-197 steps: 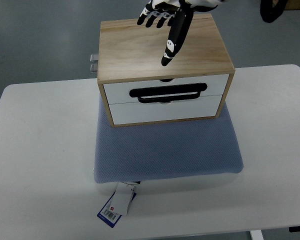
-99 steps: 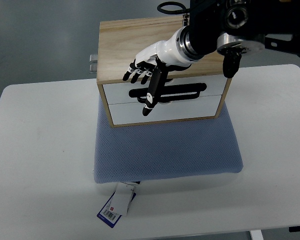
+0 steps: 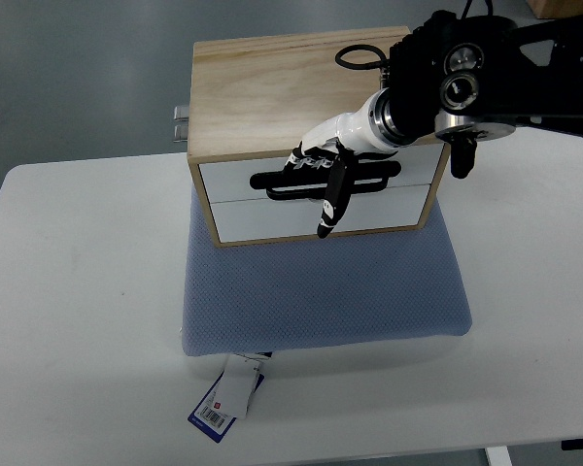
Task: Open wood drawer with right hand
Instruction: 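Pull the upper white drawer toward the robot with the right hand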
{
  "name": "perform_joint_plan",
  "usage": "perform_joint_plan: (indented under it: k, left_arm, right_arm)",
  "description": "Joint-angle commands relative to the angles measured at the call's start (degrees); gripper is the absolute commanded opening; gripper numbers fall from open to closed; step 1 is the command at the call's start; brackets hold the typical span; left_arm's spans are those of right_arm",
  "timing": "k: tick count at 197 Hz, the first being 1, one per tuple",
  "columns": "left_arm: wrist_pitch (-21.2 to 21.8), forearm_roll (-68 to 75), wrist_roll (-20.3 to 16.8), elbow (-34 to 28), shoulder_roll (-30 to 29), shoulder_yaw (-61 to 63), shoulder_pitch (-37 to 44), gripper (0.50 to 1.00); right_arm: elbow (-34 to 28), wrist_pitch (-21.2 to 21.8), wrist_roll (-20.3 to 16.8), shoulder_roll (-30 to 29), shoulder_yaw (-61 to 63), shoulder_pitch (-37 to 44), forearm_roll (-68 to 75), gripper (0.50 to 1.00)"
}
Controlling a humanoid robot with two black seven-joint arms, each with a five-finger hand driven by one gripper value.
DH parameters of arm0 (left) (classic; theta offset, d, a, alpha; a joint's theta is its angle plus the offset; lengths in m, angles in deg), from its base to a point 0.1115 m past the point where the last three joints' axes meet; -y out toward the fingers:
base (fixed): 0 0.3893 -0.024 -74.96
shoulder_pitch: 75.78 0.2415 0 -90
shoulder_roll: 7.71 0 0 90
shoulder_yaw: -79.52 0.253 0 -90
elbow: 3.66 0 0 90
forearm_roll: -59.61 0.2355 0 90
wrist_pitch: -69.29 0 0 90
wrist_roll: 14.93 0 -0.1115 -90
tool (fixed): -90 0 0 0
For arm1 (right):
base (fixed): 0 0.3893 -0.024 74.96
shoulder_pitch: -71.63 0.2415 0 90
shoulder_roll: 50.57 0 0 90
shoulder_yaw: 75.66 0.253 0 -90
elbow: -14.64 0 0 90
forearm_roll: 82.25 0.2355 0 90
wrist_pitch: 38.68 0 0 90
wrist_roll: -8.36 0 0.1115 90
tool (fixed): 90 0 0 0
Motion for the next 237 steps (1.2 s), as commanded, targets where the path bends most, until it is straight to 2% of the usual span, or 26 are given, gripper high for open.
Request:
perform_joint_plan:
  k: [1, 44, 62, 73, 74, 80, 131, 146, 211, 237]
  left_arm:
    - [0.0, 0.0, 0.0, 0.0, 0.0, 0.0, 0.0, 1.0]
    - [0.0, 0.0, 0.0, 0.0, 0.0, 0.0, 0.0, 1.0]
    - [0.0, 0.0, 0.0, -0.1, 0.0, 0.0, 0.0, 1.0]
    - [0.0, 0.0, 0.0, -0.1, 0.0, 0.0, 0.0, 1.0]
    - [0.0, 0.0, 0.0, -0.2, 0.0, 0.0, 0.0, 1.0]
    - [0.0, 0.0, 0.0, -0.2, 0.0, 0.0, 0.0, 1.0]
    - [0.0, 0.0, 0.0, -0.4, 0.0, 0.0, 0.0, 1.0]
    - [0.0, 0.0, 0.0, -0.5, 0.0, 0.0, 0.0, 1.0]
    - [0.1, -0.1, 0.0, -0.6, 0.0, -0.1, 0.0, 1.0]
    - [0.1, -0.1, 0.0, -0.6, 0.0, -0.2, 0.0, 1.0]
  right_arm:
    - [0.3, 0.4, 0.0, 0.0, -0.2, -0.9, -0.6, 0.934]
    - [1.1, 0.7, 0.0, -0.2, -0.9, -2.5, -2.0, 0.936]
    - [1.1, 3.3, 0.0, 0.1, -0.8, -2.9, -1.8, 0.938]
    - [1.1, 3.3, 0.0, 0.1, -0.8, -2.9, -1.8, 0.938]
    - [1.1, 5.8, 0.0, 0.4, -0.8, -2.9, -1.5, 0.94]
    - [1.1, 7.4, 0.0, 0.6, -0.7, -2.9, -1.2, 0.94]
    - [-1.0, 16.8, 0.0, 3.1, 0.1, -2.1, 1.5, 0.94]
    - [-1.2, 17.2, 0.0, 3.4, 0.1, -2.0, 1.8, 0.94]
    - [-8.3, 24.1, 0.0, 8.3, 0.5, 0.4, 3.6, 0.94]
    - [-10.2, 24.2, 0.0, 10.0, 0.5, 0.6, 4.3, 0.94]
